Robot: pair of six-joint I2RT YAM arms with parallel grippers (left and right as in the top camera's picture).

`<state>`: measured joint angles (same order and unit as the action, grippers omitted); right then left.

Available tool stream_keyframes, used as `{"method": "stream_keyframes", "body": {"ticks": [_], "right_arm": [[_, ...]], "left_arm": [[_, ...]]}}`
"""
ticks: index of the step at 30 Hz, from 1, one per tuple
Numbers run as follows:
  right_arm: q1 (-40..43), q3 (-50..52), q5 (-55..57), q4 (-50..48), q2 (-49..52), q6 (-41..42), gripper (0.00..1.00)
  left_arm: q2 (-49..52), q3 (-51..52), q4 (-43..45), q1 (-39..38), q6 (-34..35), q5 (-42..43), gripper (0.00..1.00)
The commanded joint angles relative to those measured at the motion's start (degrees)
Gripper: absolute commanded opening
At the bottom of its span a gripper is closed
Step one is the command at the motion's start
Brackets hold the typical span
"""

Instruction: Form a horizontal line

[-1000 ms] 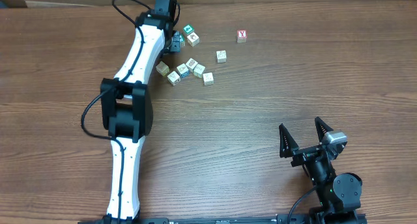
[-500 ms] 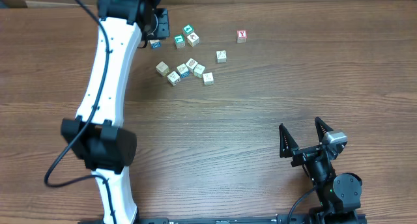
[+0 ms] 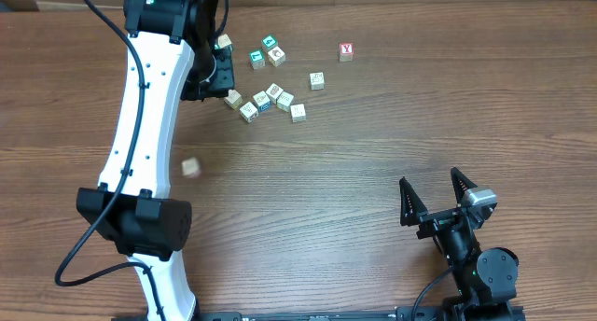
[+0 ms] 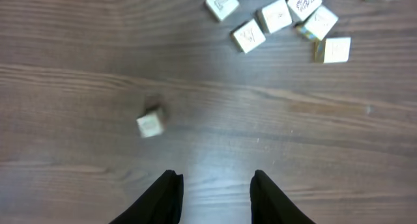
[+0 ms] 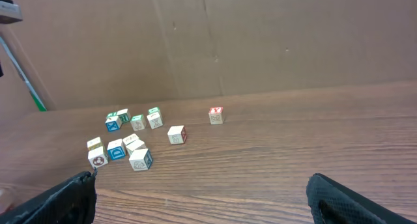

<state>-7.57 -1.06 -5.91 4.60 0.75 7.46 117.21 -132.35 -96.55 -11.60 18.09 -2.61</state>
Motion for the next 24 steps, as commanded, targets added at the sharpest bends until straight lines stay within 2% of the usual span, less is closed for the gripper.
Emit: {"method": "stream_keyframes", "body": {"ticks": [1, 12, 19, 22, 24], "right_arm": [[0.20, 0.59, 0.44, -0.22, -0.31, 0.15, 1.00], [0.20, 0.59, 0.44, -0.22, -0.31, 0.15, 1.00], [0.20, 0.59, 0.44, -0.22, -0.31, 0.15, 1.00], [0.20, 0.59, 0.44, -0.22, -0.31, 0.15, 1.00], [0.20, 0.59, 0.44, -0.22, -0.31, 0.15, 1.00]], "left_arm": [[-1.25, -0.04, -0.26, -1.84, 0.79, -0.26, 0.31], [-1.51, 0.37, -0.26, -6.25, 1.70, 0.55, 0.30], [-1.49, 5.66, -0.13, -7.28, 3.54, -0.98, 0.32], [-1.49, 9.75, 1.95, -7.23, 6.86, -6.21, 0.39], [-1.49, 12.66, 6.25, -6.75, 7.89, -7.34, 0.61]]}}
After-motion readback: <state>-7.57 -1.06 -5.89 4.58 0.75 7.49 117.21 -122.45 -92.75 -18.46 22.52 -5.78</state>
